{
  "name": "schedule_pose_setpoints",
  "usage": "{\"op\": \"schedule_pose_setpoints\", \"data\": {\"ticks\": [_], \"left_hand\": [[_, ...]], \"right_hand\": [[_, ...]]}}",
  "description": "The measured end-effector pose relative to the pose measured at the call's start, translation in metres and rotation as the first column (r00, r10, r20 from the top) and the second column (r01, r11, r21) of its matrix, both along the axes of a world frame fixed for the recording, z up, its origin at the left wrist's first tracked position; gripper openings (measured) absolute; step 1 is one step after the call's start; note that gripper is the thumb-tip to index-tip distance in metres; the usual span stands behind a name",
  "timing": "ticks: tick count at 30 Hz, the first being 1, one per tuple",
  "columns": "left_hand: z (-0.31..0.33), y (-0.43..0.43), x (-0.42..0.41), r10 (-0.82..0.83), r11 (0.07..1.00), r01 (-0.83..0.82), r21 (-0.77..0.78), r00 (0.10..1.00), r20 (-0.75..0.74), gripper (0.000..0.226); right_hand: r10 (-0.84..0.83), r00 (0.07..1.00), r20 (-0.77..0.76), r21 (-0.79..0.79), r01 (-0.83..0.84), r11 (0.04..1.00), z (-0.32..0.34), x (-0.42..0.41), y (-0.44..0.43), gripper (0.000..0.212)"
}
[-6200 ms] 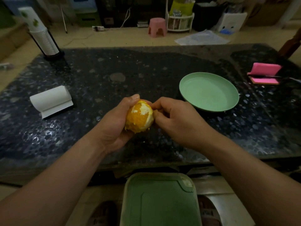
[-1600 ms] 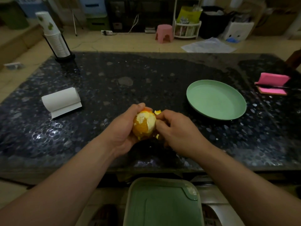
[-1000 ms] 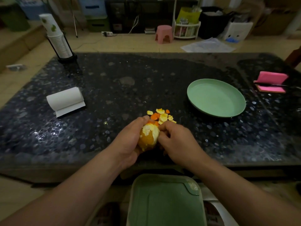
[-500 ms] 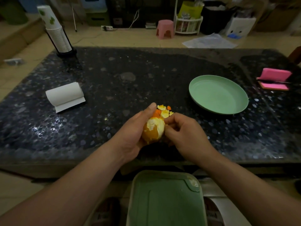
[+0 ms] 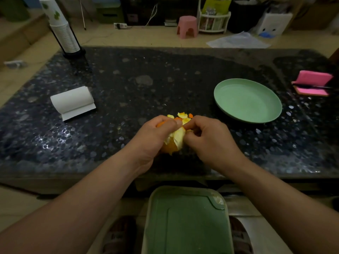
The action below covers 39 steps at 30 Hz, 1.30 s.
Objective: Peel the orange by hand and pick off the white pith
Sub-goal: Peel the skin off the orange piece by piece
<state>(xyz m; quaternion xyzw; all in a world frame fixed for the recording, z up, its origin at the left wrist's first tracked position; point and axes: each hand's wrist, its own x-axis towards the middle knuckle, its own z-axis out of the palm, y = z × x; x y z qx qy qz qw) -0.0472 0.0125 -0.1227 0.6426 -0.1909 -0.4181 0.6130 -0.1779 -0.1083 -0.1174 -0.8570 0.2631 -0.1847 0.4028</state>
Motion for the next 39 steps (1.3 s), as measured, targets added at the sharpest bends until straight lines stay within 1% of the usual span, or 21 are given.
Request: {"op": "schedule_pose_setpoints", "data": {"ticks": [2, 4, 5, 6, 7, 9, 10, 11, 13, 16, 18, 21, 24, 29, 32, 36, 39], "left_hand": [[0.002, 0.001, -0.001, -0.032, 0.999, 0.031, -0.013, 0.997, -0.075, 0.041], [0.005, 0.003, 0.0, -0.047, 0.999, 0.043, -0.026, 0.987, -0.152, 0.037], [0.006, 0.003, 0.002, -0.03, 0.999, 0.025, -0.028, 0.982, -0.188, 0.034], [0.007, 0.004, 0.005, 0.009, 1.0, -0.014, -0.024, 0.975, -0.223, 0.031], [0.009, 0.004, 0.008, 0.067, 0.997, -0.072, -0.013, 0.963, -0.261, 0.026], [0.01, 0.005, 0.014, 0.193, 0.98, -0.2, 0.012, 0.923, -0.332, 0.018], [0.01, 0.005, 0.015, 0.227, 0.971, -0.237, 0.016, 0.907, -0.355, 0.016], [0.01, 0.006, 0.016, 0.241, 0.967, -0.253, 0.017, 0.898, -0.368, 0.017], [0.011, 0.007, 0.015, 0.244, 0.966, -0.258, 0.017, 0.888, -0.39, 0.019], [0.013, 0.008, 0.014, 0.233, 0.967, -0.255, 0.009, 0.868, -0.439, 0.022], [0.014, 0.008, 0.014, 0.223, 0.967, -0.253, -0.004, 0.858, -0.462, 0.026], [0.015, 0.006, 0.016, 0.178, 0.974, -0.223, -0.043, 0.867, -0.465, 0.025], [0.016, 0.006, 0.015, 0.13, 0.983, -0.173, -0.057, 0.886, -0.445, 0.026], [0.016, 0.008, 0.012, 0.087, 0.993, -0.112, -0.041, 0.918, -0.386, 0.032], [0.017, 0.007, 0.011, 0.066, 0.995, -0.086, -0.044, 0.936, -0.345, 0.028], [0.021, 0.006, 0.005, 0.039, 0.997, -0.056, -0.054, 0.962, -0.269, 0.017], [0.022, 0.005, -0.001, 0.011, 0.998, -0.023, -0.063, 0.983, -0.184, 0.018]], "right_hand": [[-0.029, 0.999, 0.035, 0.099, 0.025, 0.995, -0.001, 0.001, -0.004, 0.017], [-0.054, 0.995, 0.086, 0.273, 0.029, 0.961, -0.002, 0.002, -0.009, 0.022], [-0.067, 0.993, 0.093, 0.345, 0.031, 0.938, -0.004, 0.003, -0.011, 0.023], [-0.076, 0.994, 0.079, 0.368, 0.041, 0.929, -0.007, 0.004, -0.013, 0.024], [-0.077, 0.996, 0.043, 0.33, 0.059, 0.942, -0.012, 0.005, -0.016, 0.023], [-0.04, 0.997, -0.067, 0.169, 0.051, 0.984, -0.022, 0.005, -0.02, 0.02], [-0.007, 0.993, -0.119, 0.117, 0.021, 0.993, -0.025, 0.006, -0.022, 0.021], [0.014, 0.988, -0.152, 0.103, 0.002, 0.995, -0.025, 0.006, -0.023, 0.022], [-0.001, 0.991, -0.132, 0.121, 0.017, 0.992, -0.022, 0.008, -0.024, 0.022], [-0.093, 0.995, -0.018, 0.242, 0.095, 0.966, -0.013, 0.007, -0.028, 0.019], [-0.076, 0.997, 0.018, 0.306, 0.067, 0.95, -0.005, 0.006, -0.027, 0.015], [0.056, 0.996, 0.071, 0.361, -0.078, 0.929, 0.006, 0.006, -0.015, 0.013], [0.145, 0.986, 0.086, 0.341, -0.166, 0.925, 0.009, 0.007, -0.007, 0.021], [0.159, 0.986, 0.058, 0.314, -0.169, 0.934, 0.012, 0.003, -0.011, 0.021], [0.177, 0.983, 0.04, 0.297, -0.181, 0.938, 0.013, 0.001, -0.011, 0.021], [0.202, 0.978, -0.044, 0.186, -0.191, 0.964, 0.016, -0.001, -0.012, 0.023], [0.152, 0.987, -0.058, 0.085, -0.146, 0.986, 0.016, -0.001, -0.006, 0.017]]}}
